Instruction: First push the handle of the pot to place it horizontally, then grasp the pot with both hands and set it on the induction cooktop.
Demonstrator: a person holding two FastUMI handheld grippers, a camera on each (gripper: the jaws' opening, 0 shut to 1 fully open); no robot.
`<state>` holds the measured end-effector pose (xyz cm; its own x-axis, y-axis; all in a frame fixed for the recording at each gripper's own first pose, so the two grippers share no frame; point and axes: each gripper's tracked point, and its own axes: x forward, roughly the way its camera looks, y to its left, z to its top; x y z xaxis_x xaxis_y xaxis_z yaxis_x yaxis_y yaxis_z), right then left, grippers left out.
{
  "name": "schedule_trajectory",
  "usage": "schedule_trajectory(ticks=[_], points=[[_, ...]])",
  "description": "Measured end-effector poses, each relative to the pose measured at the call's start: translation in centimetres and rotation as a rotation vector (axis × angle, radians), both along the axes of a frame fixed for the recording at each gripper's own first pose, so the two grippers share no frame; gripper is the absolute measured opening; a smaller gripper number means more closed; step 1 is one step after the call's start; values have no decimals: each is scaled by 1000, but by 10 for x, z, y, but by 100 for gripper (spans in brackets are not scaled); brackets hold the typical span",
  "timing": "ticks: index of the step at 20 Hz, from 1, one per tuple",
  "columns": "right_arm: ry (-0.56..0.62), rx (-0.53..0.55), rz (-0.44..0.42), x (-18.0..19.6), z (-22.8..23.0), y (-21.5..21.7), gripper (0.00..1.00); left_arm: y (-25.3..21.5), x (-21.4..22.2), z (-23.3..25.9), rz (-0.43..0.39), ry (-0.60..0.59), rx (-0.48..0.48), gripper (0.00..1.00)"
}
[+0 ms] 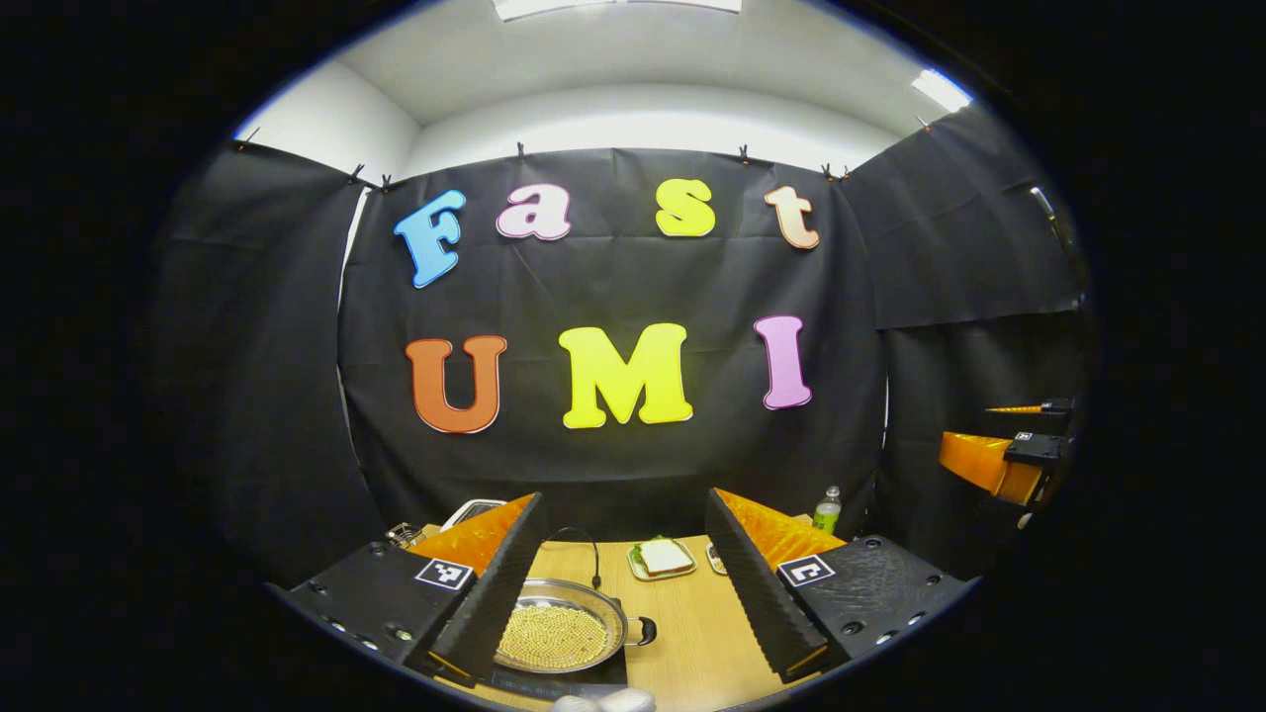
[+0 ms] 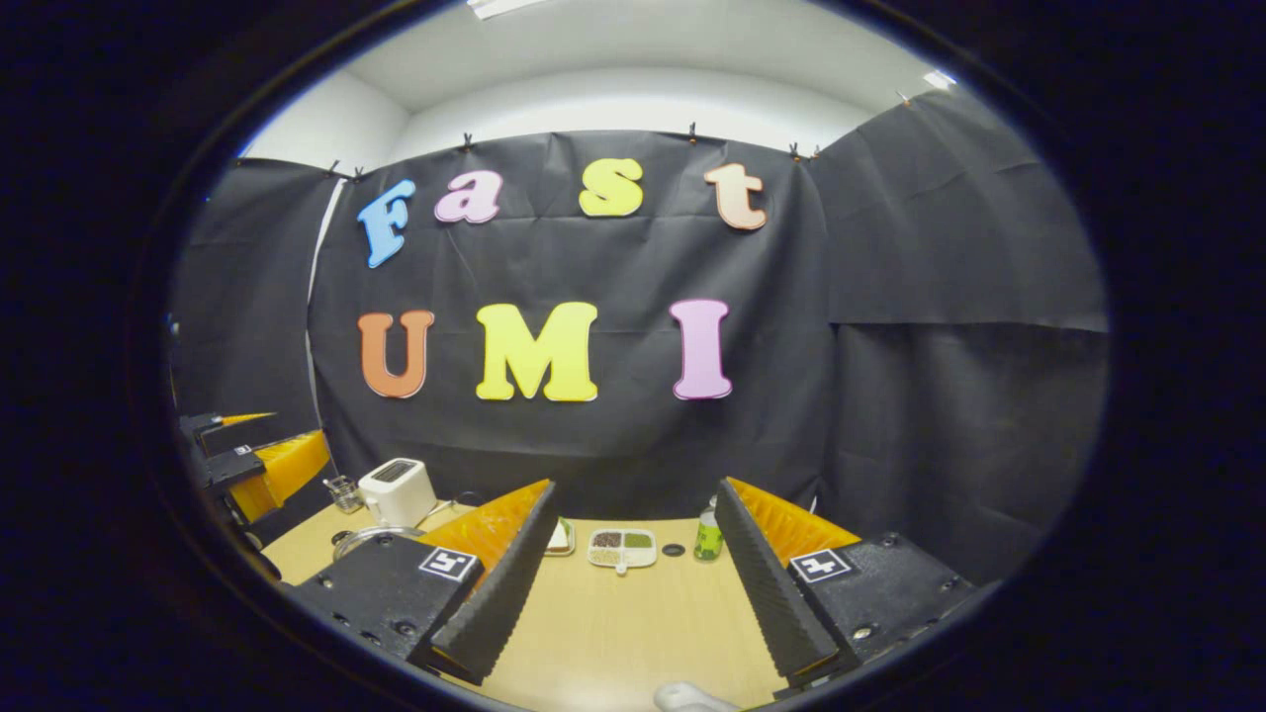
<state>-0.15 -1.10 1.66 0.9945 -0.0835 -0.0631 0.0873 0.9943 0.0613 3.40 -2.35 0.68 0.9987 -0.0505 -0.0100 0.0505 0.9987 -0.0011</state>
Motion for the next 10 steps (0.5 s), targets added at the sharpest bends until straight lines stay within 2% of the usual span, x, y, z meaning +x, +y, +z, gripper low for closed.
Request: schedule_trajectory(ticks=[10], points=[[-2,-17,10,4,3,4,100,11,0,5,24,-5,-17,96]])
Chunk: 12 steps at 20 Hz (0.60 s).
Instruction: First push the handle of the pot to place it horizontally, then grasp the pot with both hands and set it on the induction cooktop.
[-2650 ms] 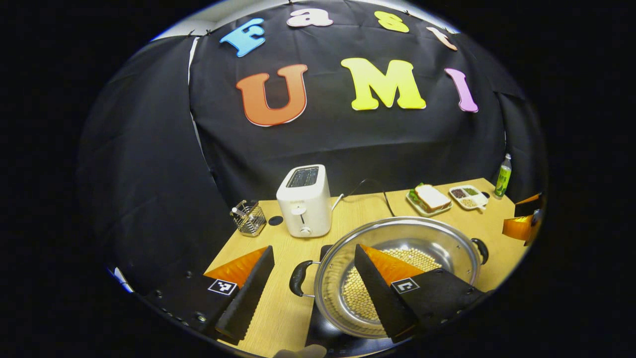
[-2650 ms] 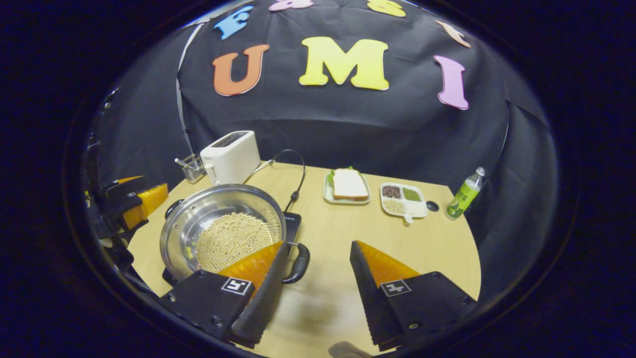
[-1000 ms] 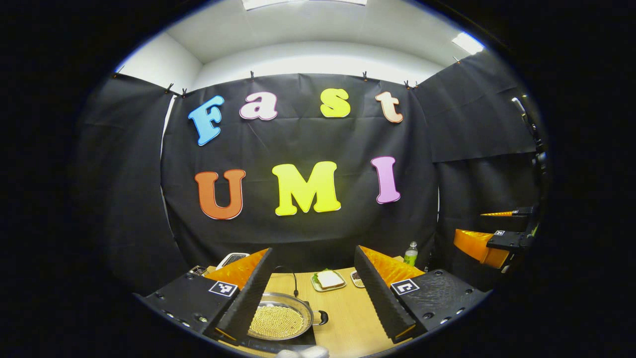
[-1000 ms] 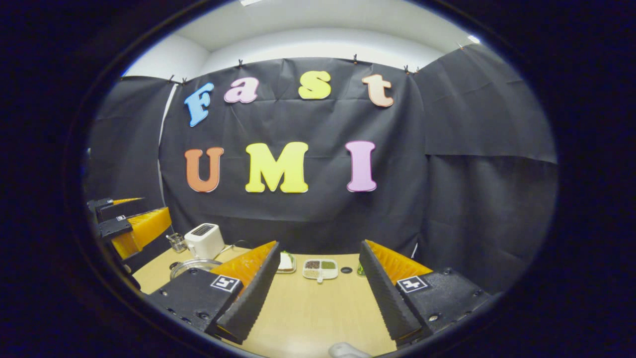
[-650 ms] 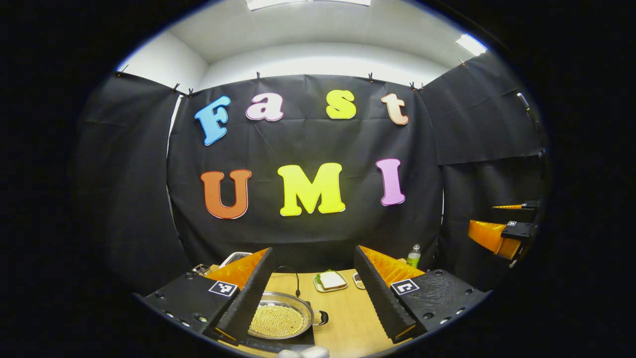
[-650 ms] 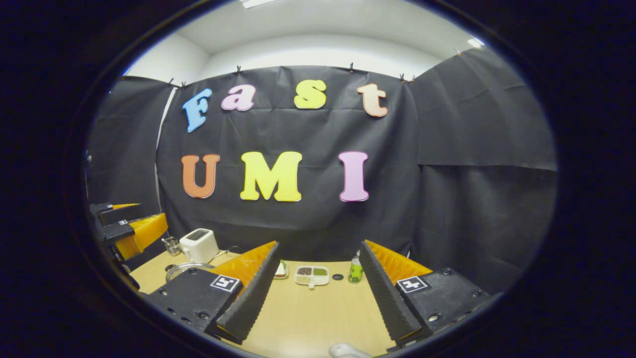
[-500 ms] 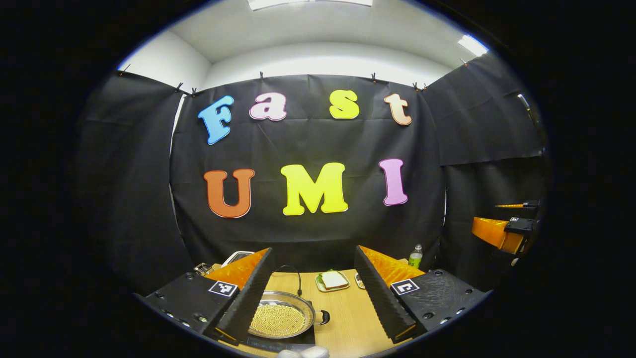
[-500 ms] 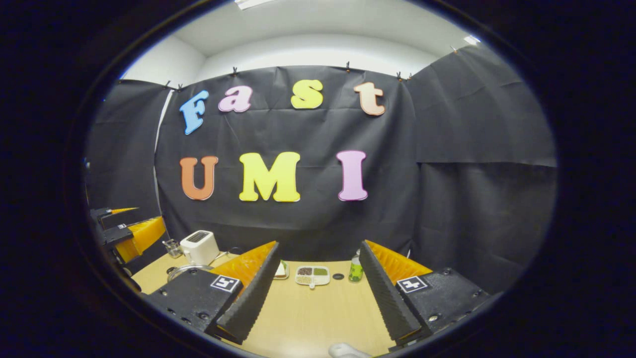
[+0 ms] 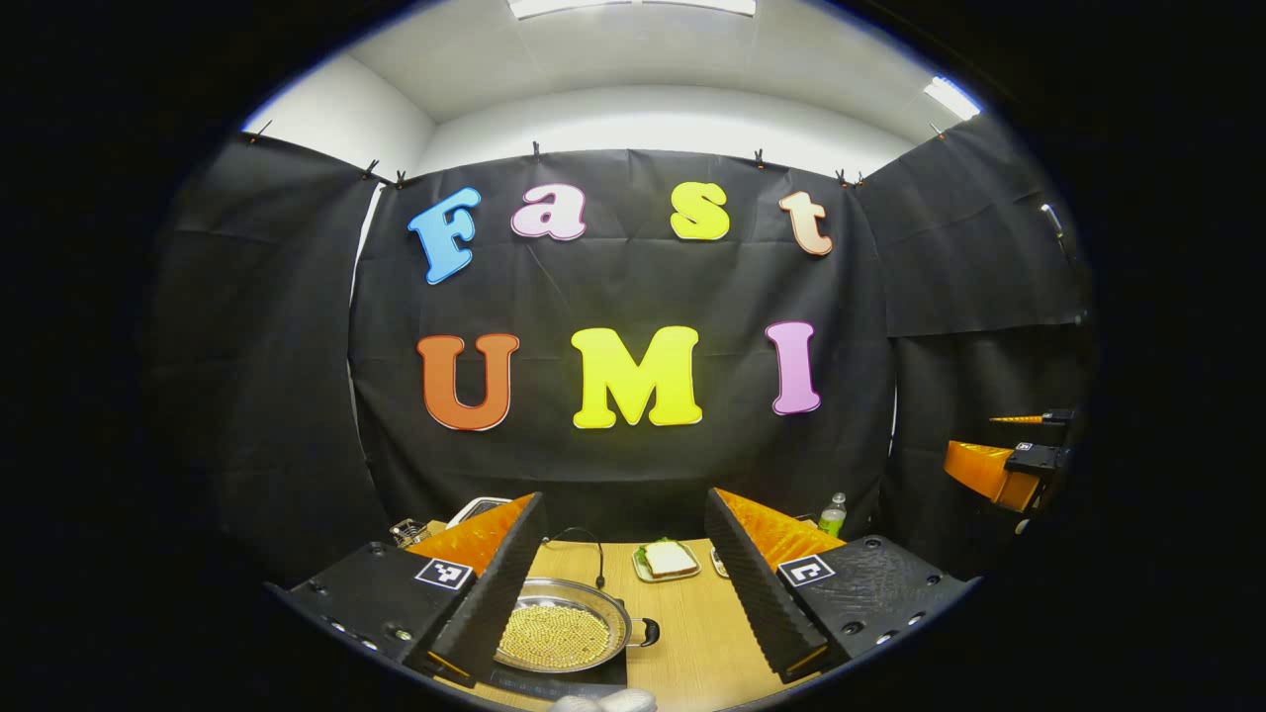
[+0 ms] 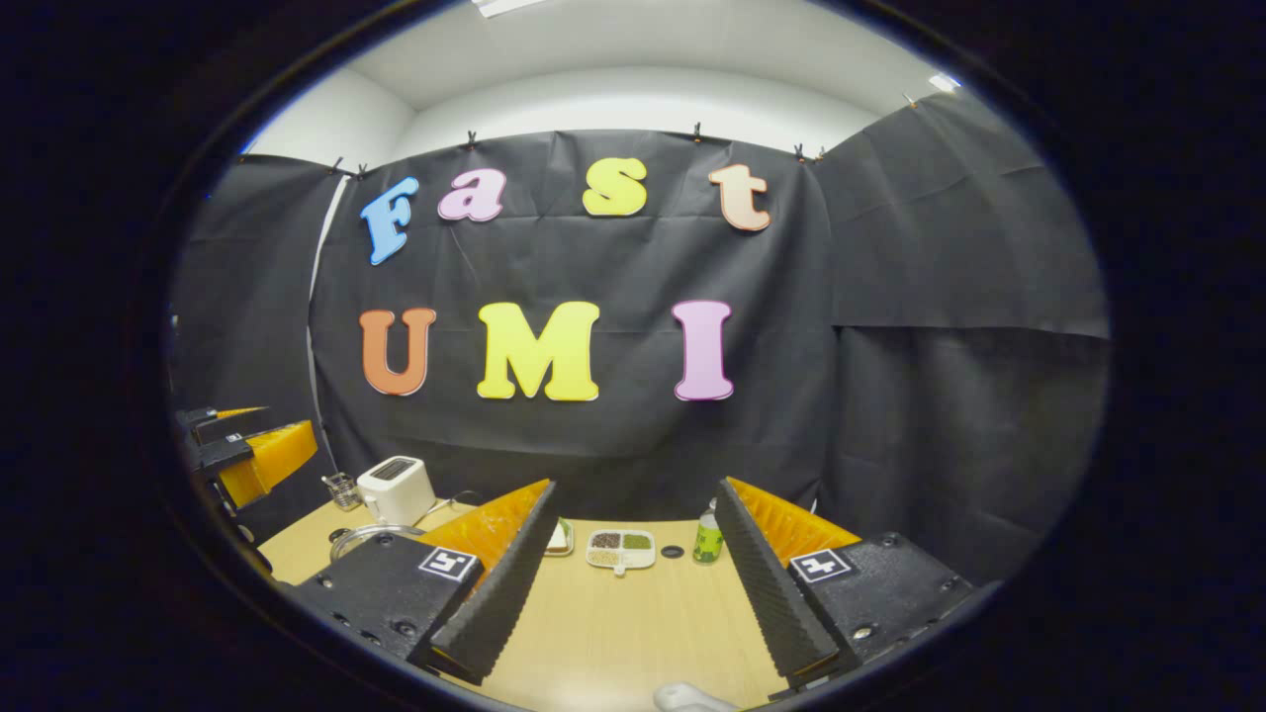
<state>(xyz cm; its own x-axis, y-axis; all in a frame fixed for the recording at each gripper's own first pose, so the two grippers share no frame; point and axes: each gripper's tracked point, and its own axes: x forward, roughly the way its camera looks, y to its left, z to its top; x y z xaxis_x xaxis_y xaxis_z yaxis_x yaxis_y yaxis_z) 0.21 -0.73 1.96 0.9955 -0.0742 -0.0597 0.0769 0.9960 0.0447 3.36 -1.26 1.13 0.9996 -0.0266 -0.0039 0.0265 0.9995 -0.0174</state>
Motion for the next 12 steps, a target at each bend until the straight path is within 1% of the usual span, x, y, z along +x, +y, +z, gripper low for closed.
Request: schedule_trajectory(ticks=[12], points=[[-13,-9,2,-7,3,7,100,3,-7,-2,-8,0,-7,96]])
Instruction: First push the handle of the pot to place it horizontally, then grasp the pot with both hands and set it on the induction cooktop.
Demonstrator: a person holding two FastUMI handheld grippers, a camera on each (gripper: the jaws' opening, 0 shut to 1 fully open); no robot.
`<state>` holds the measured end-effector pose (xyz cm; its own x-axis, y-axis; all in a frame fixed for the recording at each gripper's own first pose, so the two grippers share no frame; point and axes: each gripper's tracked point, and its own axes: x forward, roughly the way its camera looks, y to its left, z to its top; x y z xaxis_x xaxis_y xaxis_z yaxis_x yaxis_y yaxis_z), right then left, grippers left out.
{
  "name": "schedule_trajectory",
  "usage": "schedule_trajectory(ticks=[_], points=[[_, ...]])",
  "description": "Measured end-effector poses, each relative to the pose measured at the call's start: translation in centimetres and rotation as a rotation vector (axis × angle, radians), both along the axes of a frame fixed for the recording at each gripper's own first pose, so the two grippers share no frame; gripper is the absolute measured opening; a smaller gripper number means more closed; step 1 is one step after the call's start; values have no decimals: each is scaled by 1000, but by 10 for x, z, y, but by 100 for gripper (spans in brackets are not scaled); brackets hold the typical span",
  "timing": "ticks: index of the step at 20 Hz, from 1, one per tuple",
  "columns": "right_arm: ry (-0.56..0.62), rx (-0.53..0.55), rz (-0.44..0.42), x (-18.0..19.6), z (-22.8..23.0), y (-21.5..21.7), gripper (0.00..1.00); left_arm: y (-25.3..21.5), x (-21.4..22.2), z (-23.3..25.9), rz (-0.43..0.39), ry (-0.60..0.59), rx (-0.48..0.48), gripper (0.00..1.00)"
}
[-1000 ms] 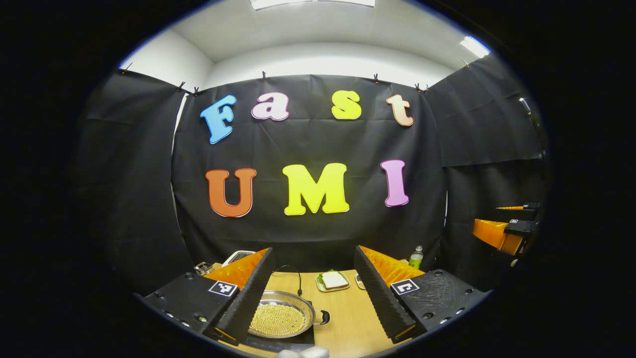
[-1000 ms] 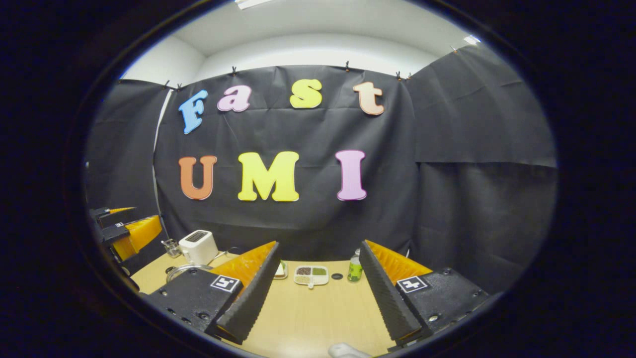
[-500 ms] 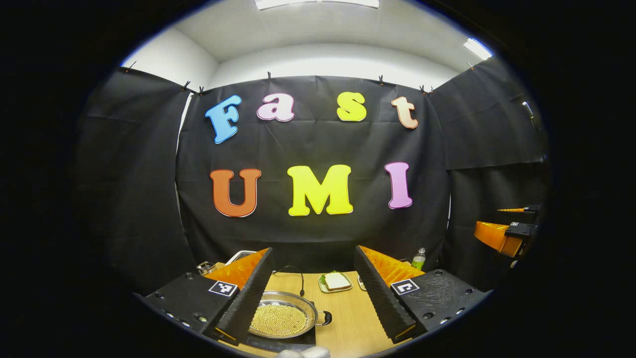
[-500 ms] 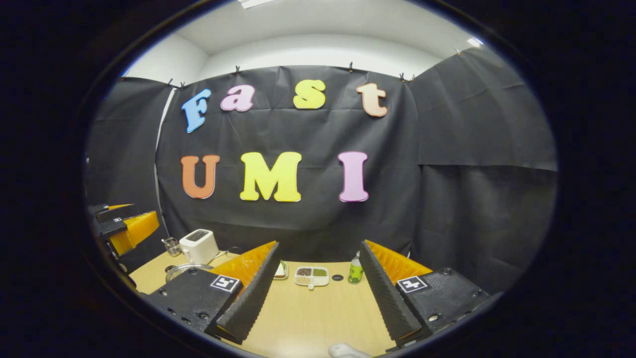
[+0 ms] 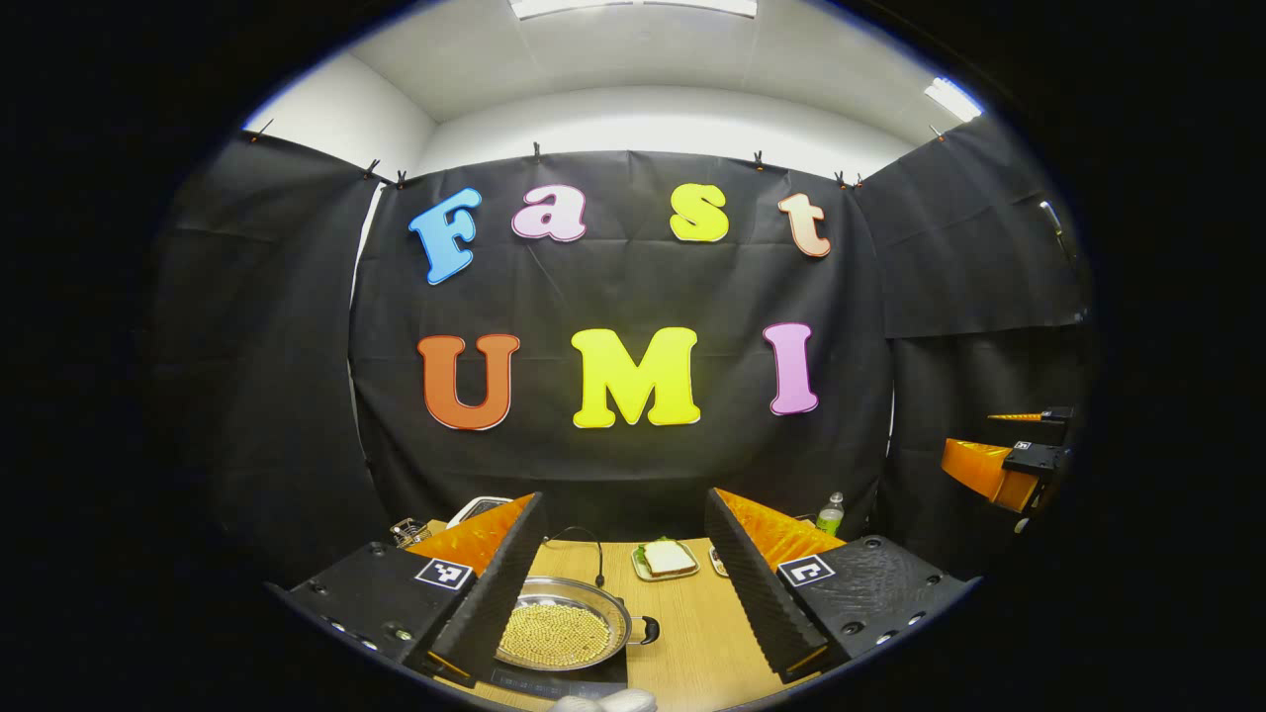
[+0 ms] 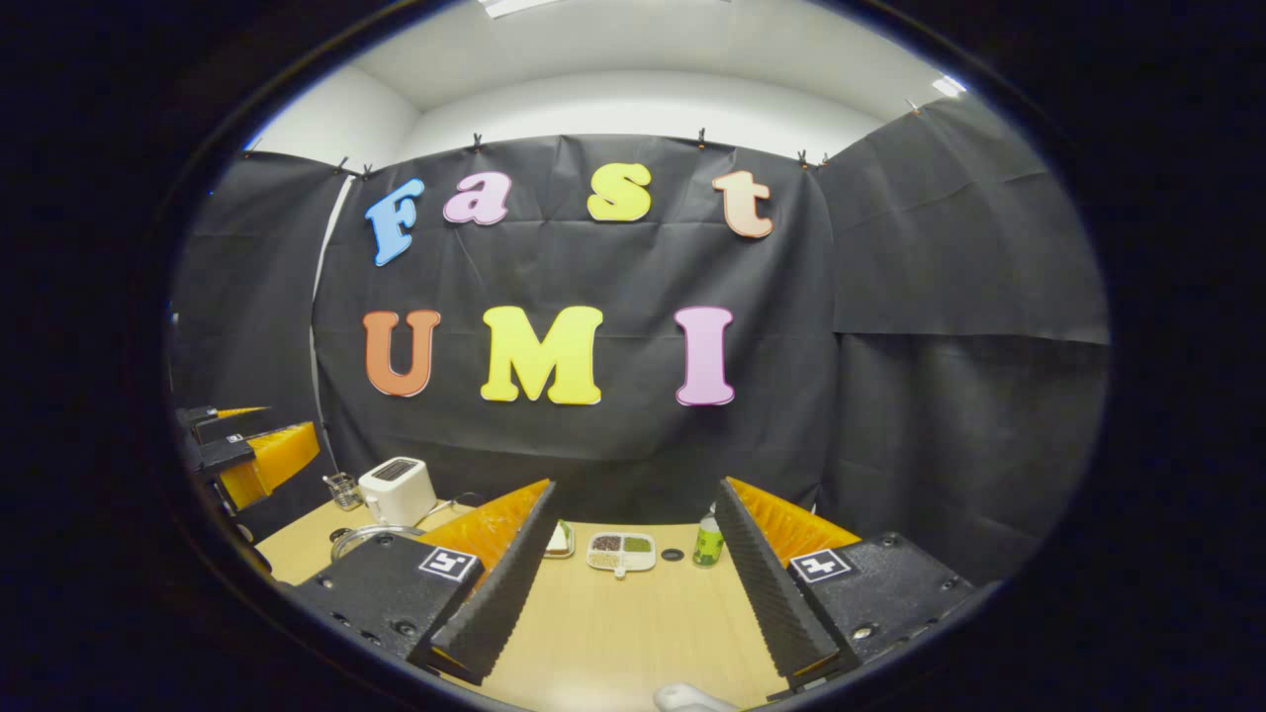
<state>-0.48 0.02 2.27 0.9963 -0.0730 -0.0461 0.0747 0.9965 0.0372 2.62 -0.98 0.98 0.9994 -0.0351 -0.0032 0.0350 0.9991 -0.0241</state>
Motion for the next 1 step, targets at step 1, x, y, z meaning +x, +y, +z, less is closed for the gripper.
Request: schedule_trajectory(ticks=[1], points=[[-1,-2,0,0,1,1,100,1,-1,0,1,-2,-1,96]])
